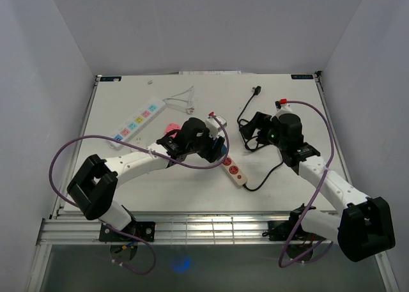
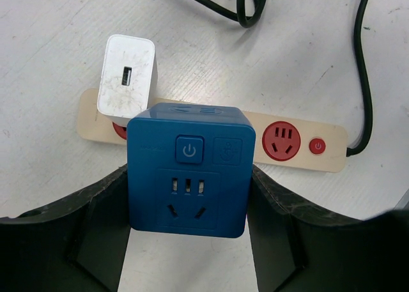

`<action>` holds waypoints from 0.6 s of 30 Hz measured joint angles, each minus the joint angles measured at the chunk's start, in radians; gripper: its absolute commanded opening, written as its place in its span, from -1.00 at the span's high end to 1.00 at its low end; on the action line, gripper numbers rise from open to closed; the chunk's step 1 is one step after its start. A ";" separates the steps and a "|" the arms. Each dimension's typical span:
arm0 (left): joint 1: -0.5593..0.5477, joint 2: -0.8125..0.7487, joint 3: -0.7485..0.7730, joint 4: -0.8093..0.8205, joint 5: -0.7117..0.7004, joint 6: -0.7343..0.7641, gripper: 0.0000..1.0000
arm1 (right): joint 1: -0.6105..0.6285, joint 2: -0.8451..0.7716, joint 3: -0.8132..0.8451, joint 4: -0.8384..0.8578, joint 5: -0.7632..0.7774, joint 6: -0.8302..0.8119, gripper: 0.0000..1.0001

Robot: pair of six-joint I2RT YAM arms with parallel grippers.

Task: Insert the plug
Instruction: Insert the plug into the socket.

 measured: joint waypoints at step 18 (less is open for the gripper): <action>-0.004 0.066 0.006 0.025 -0.015 0.034 1.00 | 0.000 0.012 -0.004 0.002 -0.024 0.002 -0.95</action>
